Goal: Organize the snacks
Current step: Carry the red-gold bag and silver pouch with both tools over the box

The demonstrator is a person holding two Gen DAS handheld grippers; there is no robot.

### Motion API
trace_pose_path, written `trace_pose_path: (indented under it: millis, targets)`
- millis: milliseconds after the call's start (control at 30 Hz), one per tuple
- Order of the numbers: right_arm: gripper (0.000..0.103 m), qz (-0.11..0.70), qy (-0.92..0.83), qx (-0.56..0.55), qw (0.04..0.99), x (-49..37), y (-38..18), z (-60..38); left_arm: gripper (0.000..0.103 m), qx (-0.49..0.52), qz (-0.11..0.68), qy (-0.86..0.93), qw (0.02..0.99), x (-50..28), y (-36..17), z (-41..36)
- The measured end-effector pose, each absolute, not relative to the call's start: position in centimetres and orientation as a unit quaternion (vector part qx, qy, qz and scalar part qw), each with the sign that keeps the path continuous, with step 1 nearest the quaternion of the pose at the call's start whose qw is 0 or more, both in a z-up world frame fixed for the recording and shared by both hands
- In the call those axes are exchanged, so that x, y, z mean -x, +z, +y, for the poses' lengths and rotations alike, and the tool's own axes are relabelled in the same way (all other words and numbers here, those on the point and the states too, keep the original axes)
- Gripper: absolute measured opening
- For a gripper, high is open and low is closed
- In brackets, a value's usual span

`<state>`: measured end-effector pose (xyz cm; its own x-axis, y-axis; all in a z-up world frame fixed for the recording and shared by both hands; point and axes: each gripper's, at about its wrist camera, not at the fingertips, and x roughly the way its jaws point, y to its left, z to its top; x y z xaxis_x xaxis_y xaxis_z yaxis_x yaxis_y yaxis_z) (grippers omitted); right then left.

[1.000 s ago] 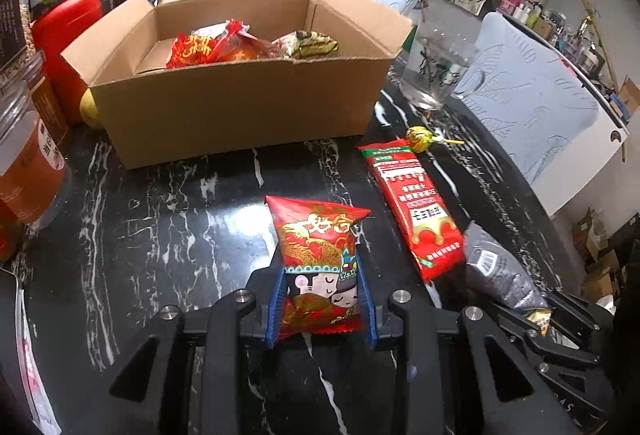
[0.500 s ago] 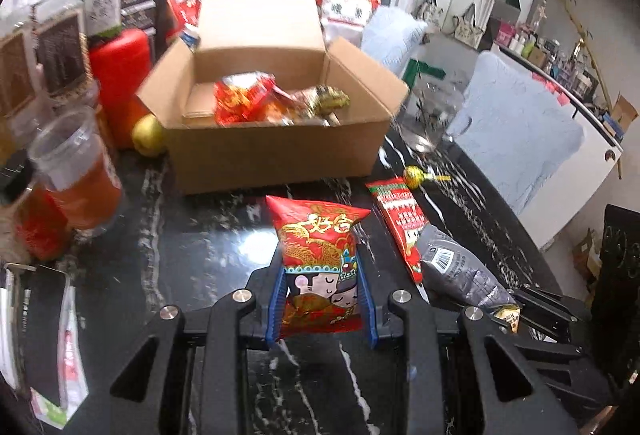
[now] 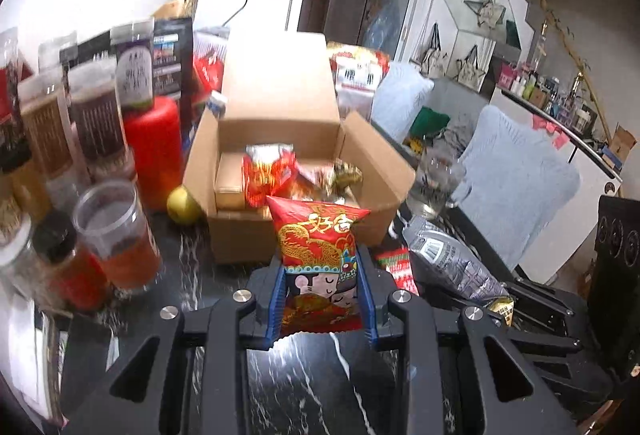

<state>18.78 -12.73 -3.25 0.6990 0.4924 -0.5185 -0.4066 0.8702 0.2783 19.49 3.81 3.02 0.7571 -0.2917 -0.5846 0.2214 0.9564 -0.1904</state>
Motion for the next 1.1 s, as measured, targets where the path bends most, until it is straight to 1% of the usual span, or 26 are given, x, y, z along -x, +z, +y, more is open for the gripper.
trace_pose_path:
  millis: [300,600,833,1100]
  targets:
    - [0.031,0.267,0.273,-0.053,0.923,-21.8,0.3,-11.7,0.031,0.066,0.295,-0.156,0.94,-22.5,5.2,4.1]
    - [0.031,0.245,0.283,-0.054,0.926,-26.5,3.0,-11.8,0.031,0.081,0.267,-0.151,0.948,-26.9,7.1,4.9]
    - [0.031,0.232,0.279,-0.044,0.931,-30.5,4.2,-11.5,0.031,0.077,0.249,-0.146,0.954,-30.8,8.3,4.8]
    - [0.031,0.236,0.276,-0.053,0.93,-35.3,4.3,-11.4,0.031,0.079,0.252,-0.139,0.954,-35.4,7.7,5.3]
